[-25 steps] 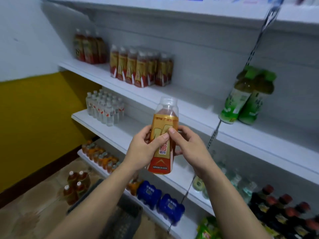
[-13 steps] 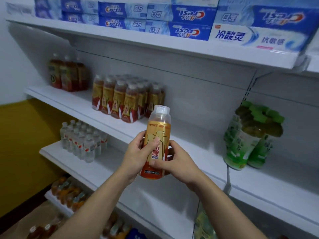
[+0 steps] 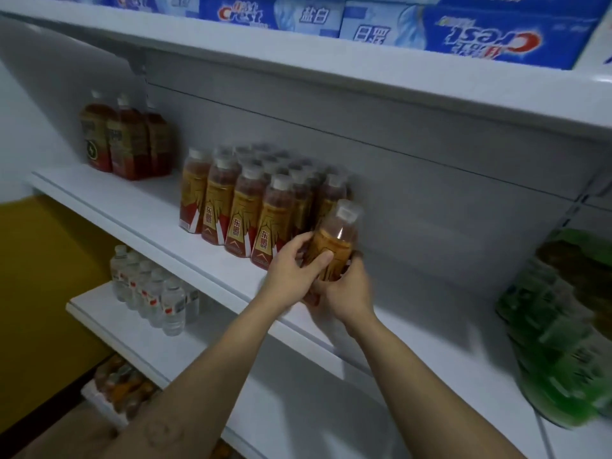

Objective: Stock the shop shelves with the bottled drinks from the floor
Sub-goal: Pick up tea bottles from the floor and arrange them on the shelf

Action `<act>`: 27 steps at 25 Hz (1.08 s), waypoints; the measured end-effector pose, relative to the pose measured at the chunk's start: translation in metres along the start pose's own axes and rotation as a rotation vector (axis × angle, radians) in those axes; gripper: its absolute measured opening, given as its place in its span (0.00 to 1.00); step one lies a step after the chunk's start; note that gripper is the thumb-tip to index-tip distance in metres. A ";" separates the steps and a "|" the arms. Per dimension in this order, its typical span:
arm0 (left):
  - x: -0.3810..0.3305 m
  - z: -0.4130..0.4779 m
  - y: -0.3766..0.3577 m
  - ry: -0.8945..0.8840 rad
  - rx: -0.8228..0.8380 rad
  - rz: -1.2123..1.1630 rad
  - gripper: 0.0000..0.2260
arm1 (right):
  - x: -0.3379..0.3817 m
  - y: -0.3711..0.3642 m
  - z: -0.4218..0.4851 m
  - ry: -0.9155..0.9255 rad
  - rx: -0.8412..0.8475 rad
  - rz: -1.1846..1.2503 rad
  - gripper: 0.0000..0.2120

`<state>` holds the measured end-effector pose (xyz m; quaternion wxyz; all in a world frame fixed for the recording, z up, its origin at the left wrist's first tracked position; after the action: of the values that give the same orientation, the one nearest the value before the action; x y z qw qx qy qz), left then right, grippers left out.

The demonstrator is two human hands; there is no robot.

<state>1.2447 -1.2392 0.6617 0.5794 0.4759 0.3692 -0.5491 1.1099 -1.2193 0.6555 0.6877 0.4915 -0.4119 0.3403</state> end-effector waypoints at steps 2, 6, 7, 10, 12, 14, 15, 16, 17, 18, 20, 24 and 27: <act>0.014 0.015 0.001 0.002 -0.042 0.027 0.25 | -0.007 -0.004 0.018 0.005 -0.036 -0.039 0.27; 0.026 0.026 0.013 -0.028 -0.192 0.122 0.20 | -0.014 -0.012 0.052 -0.005 -0.054 -0.140 0.28; 0.031 0.026 0.014 -0.025 -0.212 0.125 0.20 | -0.015 -0.015 0.061 -0.014 -0.059 -0.170 0.31; 0.039 0.028 0.010 -0.027 -0.184 0.133 0.19 | -0.021 -0.024 0.083 -0.082 -0.067 -0.204 0.35; 0.042 0.032 0.007 -0.033 -0.158 0.154 0.18 | -0.022 -0.031 0.094 -0.113 -0.064 -0.217 0.36; 0.046 0.036 0.003 -0.034 -0.143 0.188 0.19 | -0.024 -0.034 0.102 -0.132 -0.074 -0.247 0.37; 0.049 0.037 0.002 -0.033 -0.140 0.198 0.19 | -0.025 -0.035 0.105 -0.137 -0.080 -0.259 0.37; 0.053 0.038 0.001 -0.029 -0.137 0.203 0.20 | -0.025 -0.036 0.107 -0.139 -0.083 -0.271 0.38; 0.056 0.038 0.000 -0.022 -0.133 0.204 0.20 | -0.026 -0.037 0.109 -0.137 -0.082 -0.280 0.38; 0.058 0.039 0.001 -0.012 -0.131 0.205 0.21 | -0.026 -0.037 0.111 -0.136 -0.078 -0.290 0.39; 0.061 0.040 0.002 0.005 -0.137 0.204 0.21 | -0.024 -0.038 0.112 -0.133 -0.078 -0.306 0.39; 0.060 0.041 0.003 0.001 -0.153 0.222 0.21 | -0.021 -0.039 0.112 -0.131 -0.072 -0.308 0.41; 0.057 0.042 0.004 0.008 -0.159 0.239 0.20 | -0.022 -0.040 0.108 -0.161 -0.054 -0.293 0.41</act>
<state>1.2519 -1.2955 0.6193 0.6750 0.4712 0.3547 -0.4433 1.1105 -1.3358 0.6386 0.7077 0.5534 -0.3985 0.1847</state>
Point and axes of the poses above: each hand's wrist, its own z-axis towards the middle knuckle, its own y-axis out of the back of the hand, x = y × z, the point moved 10 cm from there along z, towards the middle knuckle, and after that the axes turned 1 degree about -y, right-handed, at the moved point
